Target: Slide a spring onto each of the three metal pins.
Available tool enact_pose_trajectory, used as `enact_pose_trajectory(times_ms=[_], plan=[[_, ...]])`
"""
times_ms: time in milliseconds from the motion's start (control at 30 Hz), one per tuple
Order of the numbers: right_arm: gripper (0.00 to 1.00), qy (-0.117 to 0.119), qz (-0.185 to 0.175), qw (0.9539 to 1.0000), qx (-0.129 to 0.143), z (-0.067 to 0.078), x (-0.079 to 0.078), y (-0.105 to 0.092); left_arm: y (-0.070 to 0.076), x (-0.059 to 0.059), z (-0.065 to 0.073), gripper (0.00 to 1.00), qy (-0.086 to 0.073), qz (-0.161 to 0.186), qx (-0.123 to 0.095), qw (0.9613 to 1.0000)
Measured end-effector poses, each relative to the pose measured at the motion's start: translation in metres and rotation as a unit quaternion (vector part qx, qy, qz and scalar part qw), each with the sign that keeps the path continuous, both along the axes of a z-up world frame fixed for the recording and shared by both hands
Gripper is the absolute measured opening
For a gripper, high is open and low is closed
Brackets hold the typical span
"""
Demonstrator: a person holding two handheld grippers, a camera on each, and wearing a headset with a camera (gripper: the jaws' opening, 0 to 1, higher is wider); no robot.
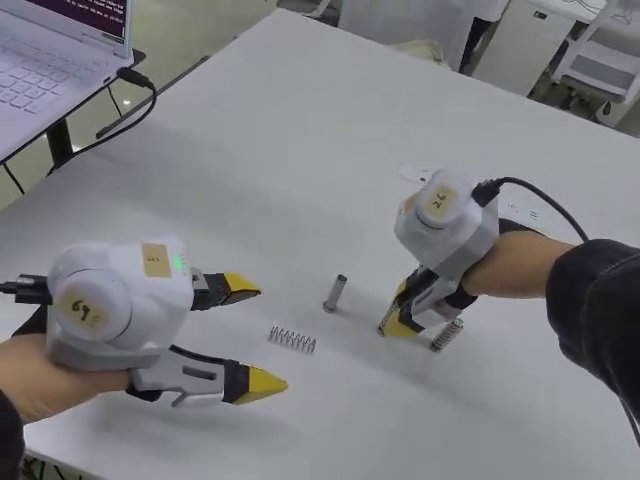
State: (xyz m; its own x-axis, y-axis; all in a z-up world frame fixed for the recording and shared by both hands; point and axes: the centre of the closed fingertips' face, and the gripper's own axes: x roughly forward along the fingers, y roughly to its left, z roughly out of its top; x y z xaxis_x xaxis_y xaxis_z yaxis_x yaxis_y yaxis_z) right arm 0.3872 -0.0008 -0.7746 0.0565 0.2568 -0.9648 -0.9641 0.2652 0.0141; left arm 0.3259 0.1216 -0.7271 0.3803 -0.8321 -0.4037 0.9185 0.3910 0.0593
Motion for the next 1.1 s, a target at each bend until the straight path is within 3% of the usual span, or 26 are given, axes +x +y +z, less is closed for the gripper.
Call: enact_pose_trajectory(times_ms=[233, 700, 1100], plan=[[0.20, -0.011, -0.008, 0.9998, 0.013, 0.014, 0.000, -0.004, -0.001, 0.006, -0.006, 0.53, 0.006, -0.005, 0.005, 1.0000], [0.24, -0.063, -0.034, 0.9965, 0.044, 0.059, 0.000, -0.017, -0.012, 0.020, -0.021, 0.49, 0.021, -0.021, 0.017, 0.9994], [0.25, -0.096, -0.032, 0.9931, 0.060, 0.086, -0.020, -0.015, -0.017, 0.027, -0.036, 0.45, 0.034, -0.040, 0.034, 0.9980]])
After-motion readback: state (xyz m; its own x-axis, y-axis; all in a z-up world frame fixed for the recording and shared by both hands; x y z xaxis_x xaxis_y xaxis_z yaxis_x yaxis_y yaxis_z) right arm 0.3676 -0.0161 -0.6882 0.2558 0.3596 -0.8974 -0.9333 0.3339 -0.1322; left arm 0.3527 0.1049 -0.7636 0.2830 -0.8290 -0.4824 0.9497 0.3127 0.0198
